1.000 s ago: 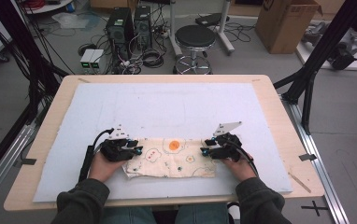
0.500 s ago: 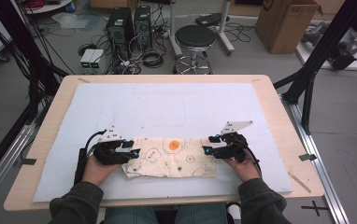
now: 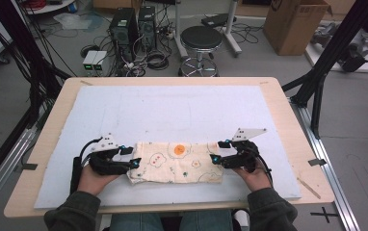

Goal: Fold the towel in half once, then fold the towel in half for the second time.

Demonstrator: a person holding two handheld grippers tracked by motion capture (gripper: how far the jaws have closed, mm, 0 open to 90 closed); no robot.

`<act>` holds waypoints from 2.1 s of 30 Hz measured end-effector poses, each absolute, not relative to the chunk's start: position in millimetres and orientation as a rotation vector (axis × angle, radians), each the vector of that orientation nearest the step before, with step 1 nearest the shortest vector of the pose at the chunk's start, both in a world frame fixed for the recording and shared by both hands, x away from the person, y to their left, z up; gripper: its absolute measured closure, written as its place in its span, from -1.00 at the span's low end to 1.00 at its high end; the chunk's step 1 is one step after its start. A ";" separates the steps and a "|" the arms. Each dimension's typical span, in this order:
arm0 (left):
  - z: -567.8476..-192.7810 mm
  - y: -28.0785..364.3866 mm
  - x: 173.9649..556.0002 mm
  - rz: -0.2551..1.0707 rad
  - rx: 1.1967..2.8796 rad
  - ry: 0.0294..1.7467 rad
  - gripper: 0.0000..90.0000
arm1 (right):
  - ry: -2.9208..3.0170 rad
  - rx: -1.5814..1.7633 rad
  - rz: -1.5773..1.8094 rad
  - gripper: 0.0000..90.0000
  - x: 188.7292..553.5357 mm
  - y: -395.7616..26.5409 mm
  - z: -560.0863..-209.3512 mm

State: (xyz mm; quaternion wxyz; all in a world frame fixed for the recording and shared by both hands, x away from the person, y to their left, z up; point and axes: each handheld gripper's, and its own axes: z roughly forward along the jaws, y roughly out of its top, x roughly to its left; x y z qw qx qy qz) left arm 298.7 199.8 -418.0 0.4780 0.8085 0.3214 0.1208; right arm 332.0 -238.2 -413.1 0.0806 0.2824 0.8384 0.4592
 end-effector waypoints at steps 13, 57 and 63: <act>-414.5 200.7 289.9 0.298 1.969 0.778 -0.19 | 2.512 0.819 1.353 -0.31 322.7 -233.8 -412.3; -403.9 195.7 331.1 0.342 1.987 0.836 -0.07 | 2.537 0.923 1.248 -0.04 374.6 -240.2 -398.5; -404.3 194.3 353.2 0.344 2.012 0.884 0.02 | 2.563 0.966 1.237 0.07 397.1 -235.8 -396.6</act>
